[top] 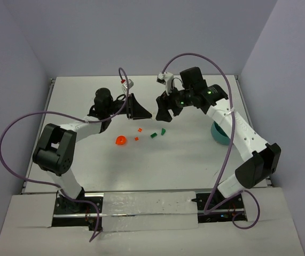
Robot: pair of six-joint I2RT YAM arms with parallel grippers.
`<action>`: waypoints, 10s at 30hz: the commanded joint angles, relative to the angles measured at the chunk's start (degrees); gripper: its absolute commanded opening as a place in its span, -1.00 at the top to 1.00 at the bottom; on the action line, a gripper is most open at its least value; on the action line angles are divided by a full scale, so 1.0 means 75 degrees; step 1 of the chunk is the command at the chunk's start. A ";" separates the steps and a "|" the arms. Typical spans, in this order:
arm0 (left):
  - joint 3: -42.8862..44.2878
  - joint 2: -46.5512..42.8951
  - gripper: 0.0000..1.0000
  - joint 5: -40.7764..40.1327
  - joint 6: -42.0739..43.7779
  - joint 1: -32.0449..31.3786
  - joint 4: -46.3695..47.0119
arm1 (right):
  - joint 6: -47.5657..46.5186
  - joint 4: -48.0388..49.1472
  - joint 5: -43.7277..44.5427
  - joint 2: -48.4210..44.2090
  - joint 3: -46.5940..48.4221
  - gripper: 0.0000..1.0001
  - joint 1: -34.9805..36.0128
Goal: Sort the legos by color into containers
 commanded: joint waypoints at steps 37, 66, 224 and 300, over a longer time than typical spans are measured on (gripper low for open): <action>-0.0825 0.0417 1.00 -0.0569 -0.4175 0.0203 0.4392 | 0.0492 0.1193 0.2808 0.0523 0.0845 -0.17 0.1342; 0.1048 -0.0767 -0.99 -0.0938 0.2411 0.1281 -0.3426 | -0.3130 -0.0907 0.3602 -0.2715 -0.3130 1.00 -0.1509; 0.3885 0.0359 -0.99 -0.5244 0.7743 0.2031 -0.7442 | -0.1876 -0.0538 0.3453 0.5200 0.1328 -0.33 0.0481; 0.4660 0.1039 -0.98 -0.4385 0.7263 0.1492 -0.7079 | -0.4536 -0.3931 0.4046 0.2864 0.2188 0.86 -0.4146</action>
